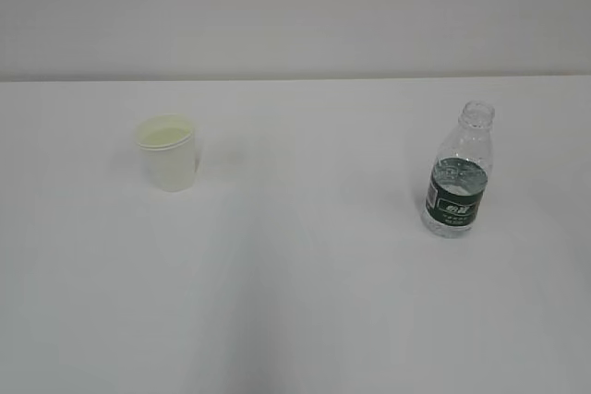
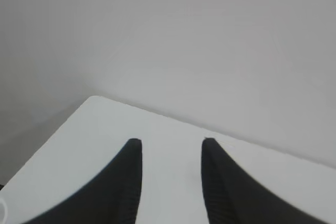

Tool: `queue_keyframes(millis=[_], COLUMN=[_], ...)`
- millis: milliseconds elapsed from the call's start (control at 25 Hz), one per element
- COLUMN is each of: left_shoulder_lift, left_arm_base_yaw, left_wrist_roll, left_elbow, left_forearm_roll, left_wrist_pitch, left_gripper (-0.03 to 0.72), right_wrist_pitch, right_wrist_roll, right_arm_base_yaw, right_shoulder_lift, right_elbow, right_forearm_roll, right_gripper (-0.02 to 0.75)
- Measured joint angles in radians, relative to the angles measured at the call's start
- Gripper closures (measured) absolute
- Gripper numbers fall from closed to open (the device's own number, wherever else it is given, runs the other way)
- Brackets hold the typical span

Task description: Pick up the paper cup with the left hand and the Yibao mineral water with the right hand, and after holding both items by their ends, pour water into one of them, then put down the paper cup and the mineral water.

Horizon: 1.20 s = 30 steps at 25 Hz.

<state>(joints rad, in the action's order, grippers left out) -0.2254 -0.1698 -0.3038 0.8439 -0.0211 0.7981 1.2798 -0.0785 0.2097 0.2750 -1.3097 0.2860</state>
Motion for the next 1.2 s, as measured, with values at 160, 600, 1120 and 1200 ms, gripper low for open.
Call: queue_keyframes(millis=[160,600,1120,1200], left_shoulder_lift=[0.037,0.140,0.216,0.216], left_arm_base_yaw=[0.000,0.000,0.000,0.000], left_wrist_roll=[0.162,0.373,0.377,0.377], left_elbow=[0.000,-0.005,-0.104,-0.115], left_forearm_roll=[-0.090,-0.213,-0.244,-0.244], left_wrist_pitch=[0.101,0.320,0.347,0.355], left_gripper=[0.419,0.430,0.431,0.435], right_wrist_pitch=[0.004,0.004,0.004,0.004], right_wrist_roll=[0.013,0.041,0.041,0.041], right_arm_base_yaw=[0.000,0.000,0.000,0.000], right_shoulder_lift=[-0.046,-0.162,-0.297,-0.298], right_elbow=[0.030,0.178,0.441,0.478], right_forearm_roll=[-0.021,-0.084,-0.139,-0.143], right_gripper=[0.184,0.185,0.186,0.186])
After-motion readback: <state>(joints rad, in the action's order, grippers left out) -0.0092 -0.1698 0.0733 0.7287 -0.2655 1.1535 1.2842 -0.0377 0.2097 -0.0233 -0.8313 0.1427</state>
